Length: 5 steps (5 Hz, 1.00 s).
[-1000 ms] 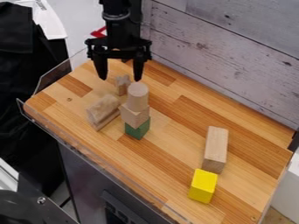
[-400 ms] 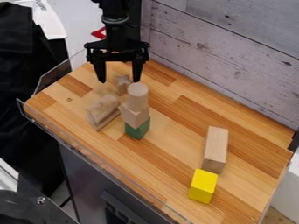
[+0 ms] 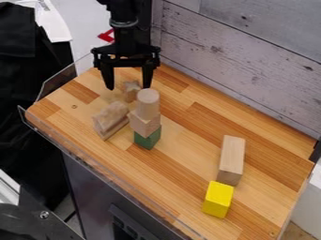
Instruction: Take the plus and put it on the cylinder
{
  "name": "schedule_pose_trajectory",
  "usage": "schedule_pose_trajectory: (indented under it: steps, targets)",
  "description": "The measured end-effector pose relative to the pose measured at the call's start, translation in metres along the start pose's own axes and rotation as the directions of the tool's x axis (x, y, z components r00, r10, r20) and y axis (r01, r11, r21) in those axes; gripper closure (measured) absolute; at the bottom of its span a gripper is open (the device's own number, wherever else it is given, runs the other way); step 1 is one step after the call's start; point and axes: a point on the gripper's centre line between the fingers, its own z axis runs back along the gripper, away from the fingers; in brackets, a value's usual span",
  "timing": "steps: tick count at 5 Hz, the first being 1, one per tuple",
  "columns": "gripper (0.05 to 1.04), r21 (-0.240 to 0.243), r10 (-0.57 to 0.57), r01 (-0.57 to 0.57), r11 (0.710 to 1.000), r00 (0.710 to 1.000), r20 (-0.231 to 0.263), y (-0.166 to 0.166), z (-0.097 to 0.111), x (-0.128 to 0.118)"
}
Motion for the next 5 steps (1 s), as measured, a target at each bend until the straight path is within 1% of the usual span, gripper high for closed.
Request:
schedule_pose_trajectory:
  steps: [1, 2, 3, 4, 5]
  targets:
    - [0.133, 0.014, 0.012, -0.012, 1.0, 1.0, 0.009, 0.001, 0.0, 0.003]
    - [0.416, 0.036, 0.017, -0.017, 0.999, 1.0, 0.001, 0.002, -0.007, 0.005]
    - [0.642, 0.038, 0.015, -0.015, 0.999, 1.0, -0.001, 0.001, -0.008, 0.005]
    - [0.644, 0.026, -0.011, 0.011, 1.0, 1.0, -0.012, 0.002, 0.004, -0.004]
    - [0.644, -0.049, -0.137, 0.137, 0.989, 0.991, -0.001, -0.002, 0.044, -0.013]
